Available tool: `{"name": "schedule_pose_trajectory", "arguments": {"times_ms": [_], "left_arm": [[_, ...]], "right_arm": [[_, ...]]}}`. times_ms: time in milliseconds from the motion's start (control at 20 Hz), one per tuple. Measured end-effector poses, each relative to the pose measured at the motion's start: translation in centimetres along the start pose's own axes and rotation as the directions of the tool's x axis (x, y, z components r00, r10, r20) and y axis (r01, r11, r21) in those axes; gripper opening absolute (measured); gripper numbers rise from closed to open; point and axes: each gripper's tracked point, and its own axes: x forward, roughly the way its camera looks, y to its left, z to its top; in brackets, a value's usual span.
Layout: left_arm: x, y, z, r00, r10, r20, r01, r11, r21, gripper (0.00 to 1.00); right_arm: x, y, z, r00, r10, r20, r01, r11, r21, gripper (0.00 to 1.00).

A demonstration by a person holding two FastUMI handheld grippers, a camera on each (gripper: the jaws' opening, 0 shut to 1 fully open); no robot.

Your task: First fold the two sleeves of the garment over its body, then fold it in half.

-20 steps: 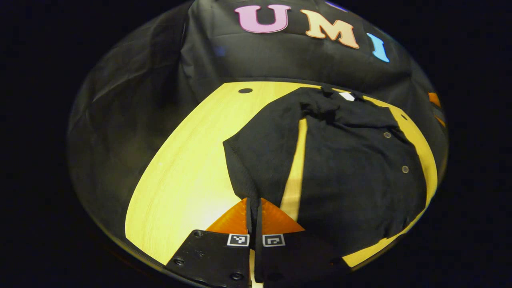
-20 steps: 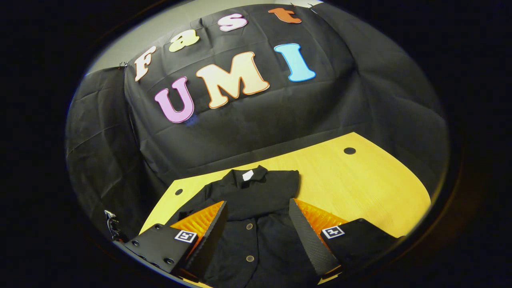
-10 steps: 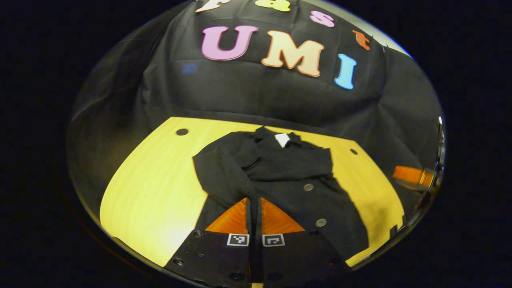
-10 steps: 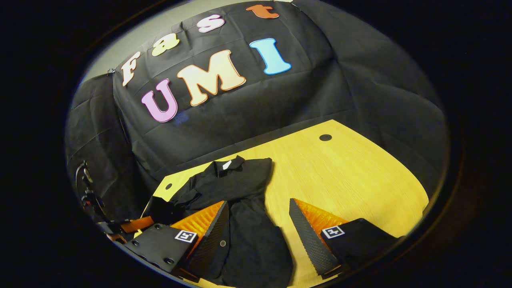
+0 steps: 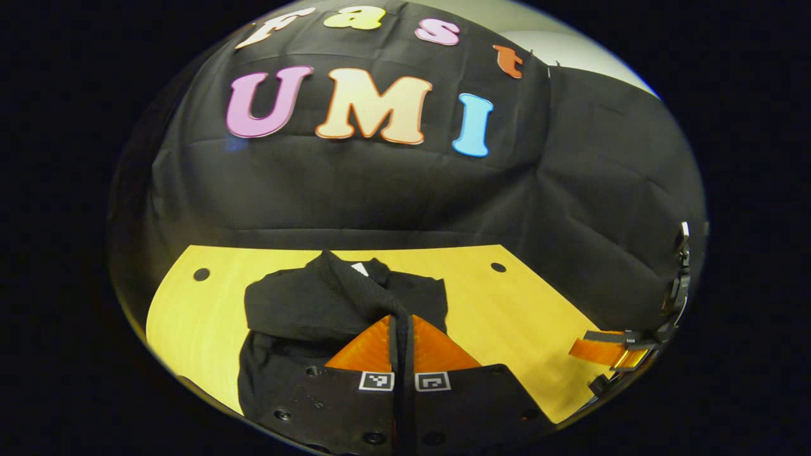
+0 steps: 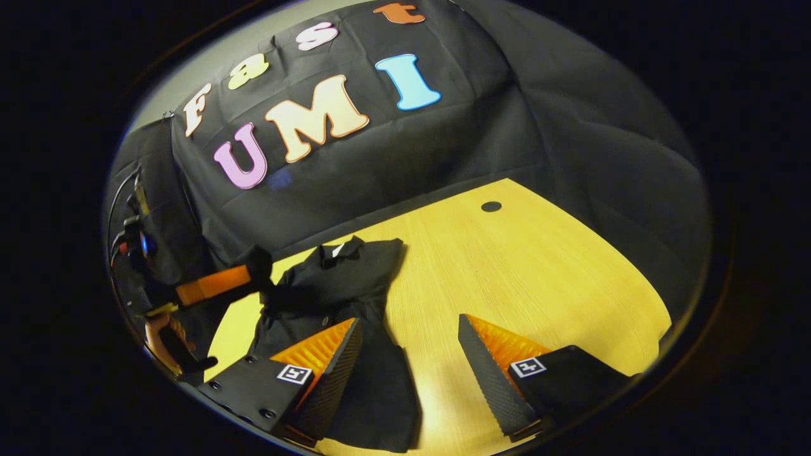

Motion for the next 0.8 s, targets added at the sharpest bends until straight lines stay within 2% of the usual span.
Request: {"name": "schedule_pose_trajectory", "arguments": {"times_ms": [400,600,700,800], "left_arm": [[8.8,-4.1,-1.2,0.997,-0.050,-0.062,0.056,0.993,0.104,0.00],[11.1,-5.3,-2.9,0.991,-0.091,-0.099,0.098,0.993,0.070,0.00],[11.1,-6.9,-2.6,0.986,-0.147,-0.079,0.149,0.989,0.022,0.09],[11.1,-8.0,-1.5,0.986,-0.162,-0.049,0.164,0.986,0.022,0.44]], "right_arm": [[0.1,0.4,-3.3,0.998,0.035,-0.049,-0.037,0.999,-0.025,0.98],[0.8,-0.3,-4.4,0.998,0.018,-0.064,-0.021,0.999,-0.047,0.97],[0.8,-0.6,-4.7,0.997,0.019,-0.071,-0.022,0.999,-0.045,0.97],[0.8,-0.7,-4.8,0.997,0.021,-0.076,-0.025,0.998,-0.051,0.97]]}}
